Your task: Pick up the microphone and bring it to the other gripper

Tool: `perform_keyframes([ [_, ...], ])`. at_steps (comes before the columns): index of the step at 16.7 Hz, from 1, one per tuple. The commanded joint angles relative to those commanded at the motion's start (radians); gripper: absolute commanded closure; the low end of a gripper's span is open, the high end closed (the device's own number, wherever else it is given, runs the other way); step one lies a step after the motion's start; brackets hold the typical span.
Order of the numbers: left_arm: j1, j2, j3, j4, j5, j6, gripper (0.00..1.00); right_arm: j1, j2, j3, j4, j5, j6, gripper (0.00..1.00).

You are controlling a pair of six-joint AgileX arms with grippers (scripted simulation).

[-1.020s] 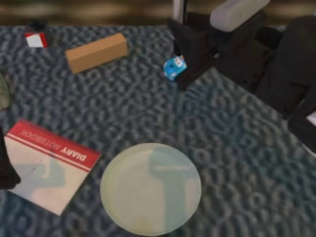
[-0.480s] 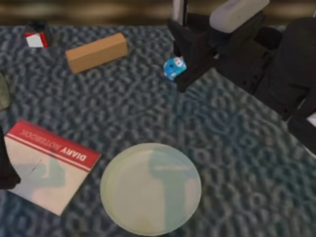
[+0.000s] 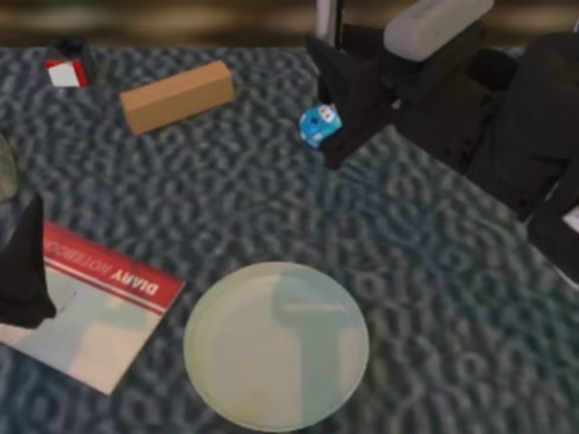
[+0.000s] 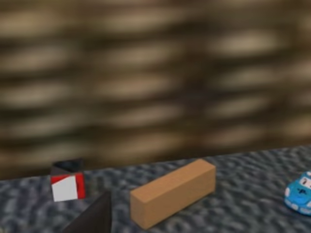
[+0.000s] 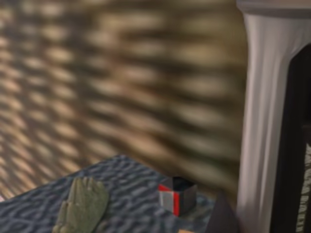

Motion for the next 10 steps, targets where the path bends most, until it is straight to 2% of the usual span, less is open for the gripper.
perform_keyframes([
  [7,-0.152,0.577,0.378,0.160,0.309,0.008,0.00,0.000,0.000,0.000,0.000,0.000,0.000,1.00],
  [10,-0.207,0.788,0.514,0.216,0.422,0.011,0.00,0.000,0.000,0.000,0.000,0.000,0.000,1.00],
])
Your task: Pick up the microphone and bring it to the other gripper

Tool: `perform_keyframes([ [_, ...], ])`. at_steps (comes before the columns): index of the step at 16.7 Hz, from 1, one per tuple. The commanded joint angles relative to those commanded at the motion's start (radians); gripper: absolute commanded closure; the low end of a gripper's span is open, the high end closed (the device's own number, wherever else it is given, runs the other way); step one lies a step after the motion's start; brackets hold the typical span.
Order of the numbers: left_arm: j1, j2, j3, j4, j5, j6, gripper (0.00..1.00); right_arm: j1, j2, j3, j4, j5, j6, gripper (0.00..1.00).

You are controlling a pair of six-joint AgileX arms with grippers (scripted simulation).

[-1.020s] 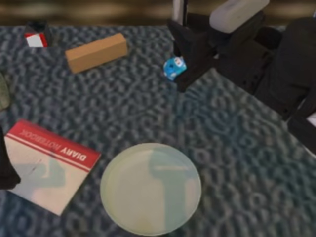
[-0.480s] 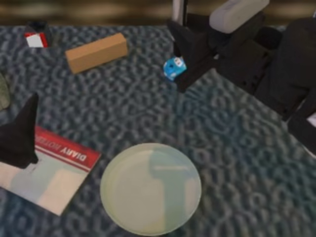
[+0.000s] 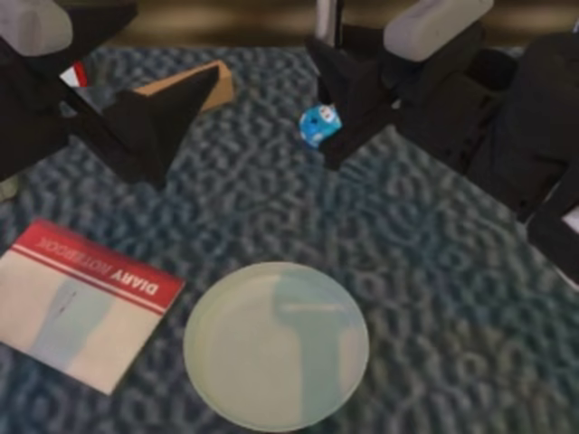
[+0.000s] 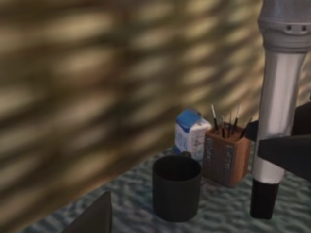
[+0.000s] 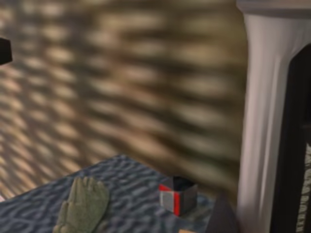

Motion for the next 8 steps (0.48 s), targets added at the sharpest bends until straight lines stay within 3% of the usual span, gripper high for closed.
perform_keyframes([
  [4,-0.046,0.161,0.107,0.039,0.095,0.002,0.00,0.000,0.000,0.000,0.000,0.000,0.000,1.00],
  [8,-0.053,0.184,0.122,0.044,0.109,0.002,0.00,0.000,0.000,0.000,0.000,0.000,0.000,1.00],
])
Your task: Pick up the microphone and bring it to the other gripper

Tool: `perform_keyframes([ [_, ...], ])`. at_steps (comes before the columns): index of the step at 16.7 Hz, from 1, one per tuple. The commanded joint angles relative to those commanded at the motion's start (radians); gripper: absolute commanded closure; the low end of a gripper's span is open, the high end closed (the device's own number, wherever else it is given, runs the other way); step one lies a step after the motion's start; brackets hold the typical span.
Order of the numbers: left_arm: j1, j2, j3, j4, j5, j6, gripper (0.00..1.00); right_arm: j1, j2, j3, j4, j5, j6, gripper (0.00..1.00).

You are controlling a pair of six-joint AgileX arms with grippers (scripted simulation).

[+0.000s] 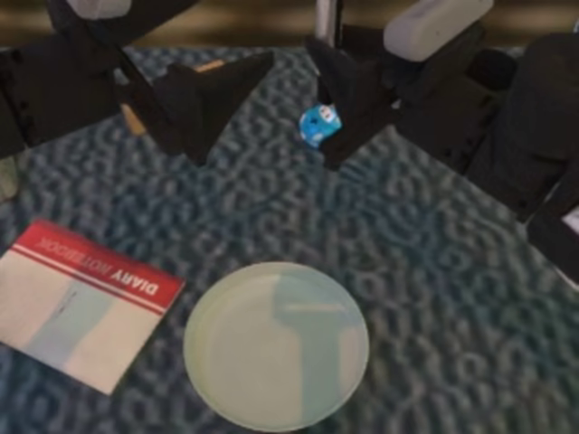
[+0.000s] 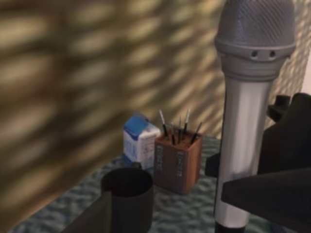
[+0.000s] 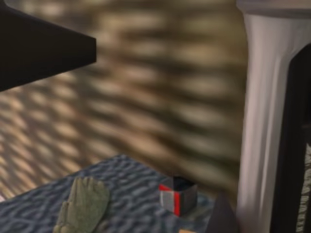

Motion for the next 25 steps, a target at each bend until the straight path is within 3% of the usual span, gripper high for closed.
perform_keyframes([
  [5,-0.021,0.037,0.029,0.011,-0.022,-0.002,0.00,0.000,0.000,0.000,0.000,0.000,0.000,1.00],
  [13,-0.187,0.331,0.243,0.095,-0.181,-0.011,0.00,0.000,0.000,0.000,0.000,0.000,0.000,1.00],
  [18,-0.194,0.341,0.252,0.098,-0.189,-0.011,0.00,0.000,0.000,0.000,0.000,0.000,0.000,1.00],
  [25,-0.194,0.341,0.252,0.098,-0.189,-0.011,0.53,0.000,0.000,0.000,0.000,0.000,0.000,1.00],
])
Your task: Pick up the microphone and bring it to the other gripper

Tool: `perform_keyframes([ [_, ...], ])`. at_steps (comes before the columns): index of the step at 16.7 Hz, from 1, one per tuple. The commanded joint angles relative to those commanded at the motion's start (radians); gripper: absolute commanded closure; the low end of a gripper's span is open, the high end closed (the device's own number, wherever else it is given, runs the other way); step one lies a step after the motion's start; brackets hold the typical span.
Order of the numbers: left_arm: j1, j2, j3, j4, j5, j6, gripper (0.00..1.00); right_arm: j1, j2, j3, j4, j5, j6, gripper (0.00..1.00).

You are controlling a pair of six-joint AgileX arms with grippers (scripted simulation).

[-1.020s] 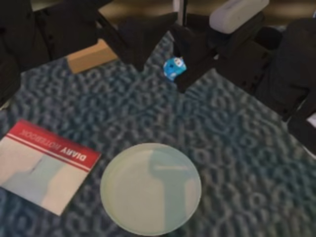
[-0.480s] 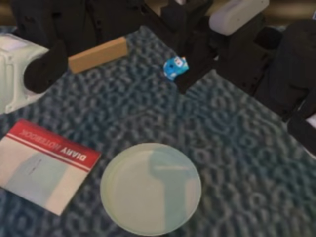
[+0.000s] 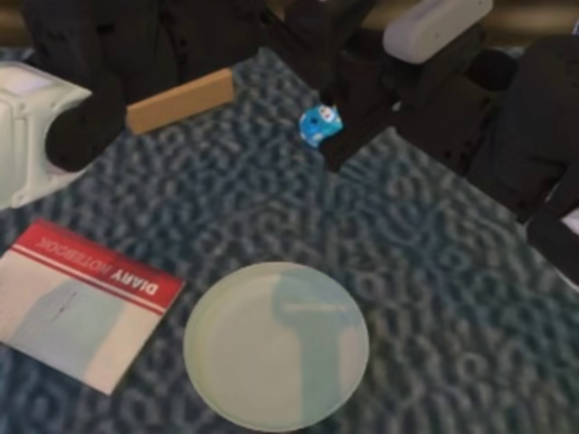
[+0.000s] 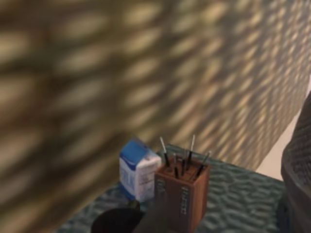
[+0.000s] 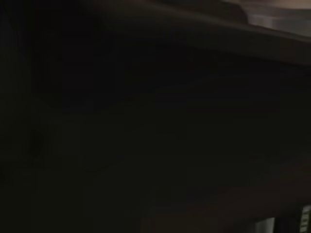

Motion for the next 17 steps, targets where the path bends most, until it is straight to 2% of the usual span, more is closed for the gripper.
perform_keyframes([
  [6,0.000,0.000,0.000,0.000,0.000,0.000,0.98,0.000,0.000,0.000,0.000,0.000,0.000,1.00],
  [15,0.000,0.000,0.000,0.000,0.000,0.000,1.00,0.000,0.000,0.000,0.000,0.000,0.000,1.00],
  [17,0.000,0.000,0.000,0.000,0.000,0.000,1.00,0.000,0.000,0.000,0.000,0.000,0.000,0.85],
])
